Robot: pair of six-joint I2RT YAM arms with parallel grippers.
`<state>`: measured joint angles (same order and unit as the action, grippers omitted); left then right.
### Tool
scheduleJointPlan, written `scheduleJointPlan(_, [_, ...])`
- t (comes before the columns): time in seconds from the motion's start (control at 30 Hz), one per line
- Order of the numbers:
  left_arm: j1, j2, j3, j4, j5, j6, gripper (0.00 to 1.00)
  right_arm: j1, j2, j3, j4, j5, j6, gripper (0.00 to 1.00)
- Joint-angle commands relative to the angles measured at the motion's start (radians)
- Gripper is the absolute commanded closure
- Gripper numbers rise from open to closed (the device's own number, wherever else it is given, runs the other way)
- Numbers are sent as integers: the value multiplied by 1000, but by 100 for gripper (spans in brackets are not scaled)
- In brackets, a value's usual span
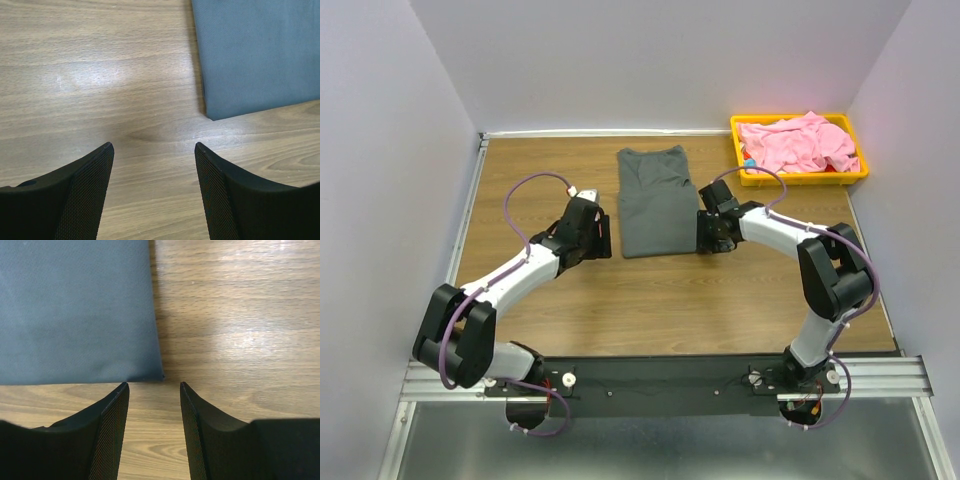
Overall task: Fold and stack the t-shirts
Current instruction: Fold the tshirt
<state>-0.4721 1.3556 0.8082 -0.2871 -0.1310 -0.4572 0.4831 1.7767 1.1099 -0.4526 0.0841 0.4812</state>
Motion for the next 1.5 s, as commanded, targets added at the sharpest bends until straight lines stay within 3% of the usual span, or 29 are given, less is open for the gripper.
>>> scheduleJointPlan(0.0, [-10,-6,8,-8,-27,-9,27,5,12,36,-29,71,22,48])
scheduleJointPlan(0.37, [-51,45,40,-7,-18,3,28,3,98,88,-29,62,28,50])
scheduleJointPlan(0.73, [-76,108,95,-41,-19,6,28,35,98,-13,-141,141,82,58])
scheduleJointPlan(1.03, [-100,194,166,-81,-12,-23,28,69,124,-28,-184,175,105,75])
scheduleJointPlan(1.17, [-105,232,186,-107,-13,-41,28,77,124,-27,-184,167,99,99])
scheduleJointPlan(1.47, [-112,318,226,-121,-13,-64,28,91,130,-13,-181,160,73,99])
